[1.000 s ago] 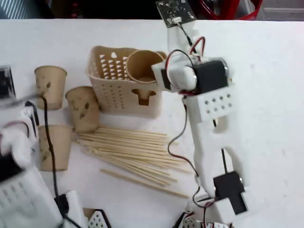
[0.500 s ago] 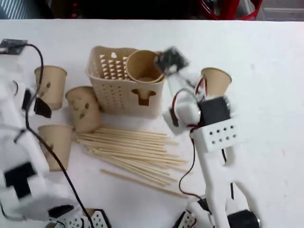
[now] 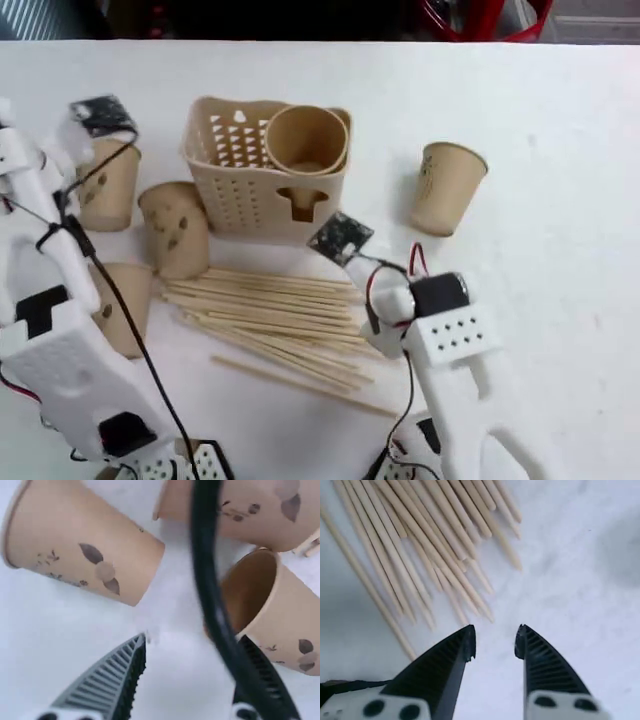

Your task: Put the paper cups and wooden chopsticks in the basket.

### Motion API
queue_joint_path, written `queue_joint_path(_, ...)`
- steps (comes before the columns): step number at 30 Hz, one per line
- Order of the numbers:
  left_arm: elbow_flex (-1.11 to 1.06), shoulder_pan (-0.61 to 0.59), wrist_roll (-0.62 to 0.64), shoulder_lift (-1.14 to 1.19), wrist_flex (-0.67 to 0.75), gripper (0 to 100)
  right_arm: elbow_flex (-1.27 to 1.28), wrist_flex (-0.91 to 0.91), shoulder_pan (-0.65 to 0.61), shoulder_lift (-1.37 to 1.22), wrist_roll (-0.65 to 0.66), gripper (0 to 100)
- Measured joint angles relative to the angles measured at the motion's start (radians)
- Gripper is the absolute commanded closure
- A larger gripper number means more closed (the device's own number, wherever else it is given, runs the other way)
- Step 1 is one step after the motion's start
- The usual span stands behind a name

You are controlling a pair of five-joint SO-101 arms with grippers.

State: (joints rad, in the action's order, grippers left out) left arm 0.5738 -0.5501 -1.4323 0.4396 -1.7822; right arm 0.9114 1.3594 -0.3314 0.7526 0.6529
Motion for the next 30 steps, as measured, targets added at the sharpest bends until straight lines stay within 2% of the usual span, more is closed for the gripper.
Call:
queue_joint_path(6, -0.094, 0.057, -0.014, 0.0, 0.0, 75, 0.118, 0.0, 0.002, 0.133, 0.0, 85.4)
queue_joint_path(14, -0.281, 0.061, -0.014, -0.002, 0.012, 75, 0.133, 0.0, 0.003, 0.219, 0.0, 85.4)
queue_joint_path(17, -0.322, 0.064, -0.014, -0.002, 0.023, 80, 0.133, 0.0, 0.002, 0.222, 0.0, 85.4)
queue_joint_path(22, -0.356, 0.066, -0.014, -0.005, 0.02, 98, 0.138, 0.0, 0.003, 0.222, 0.0, 85.6)
queue_joint_path(30, -0.354, 0.058, -0.014, -0.041, 0.0, 98, 0.158, 0.0, 0.002, 0.224, 0.0, 85.7)
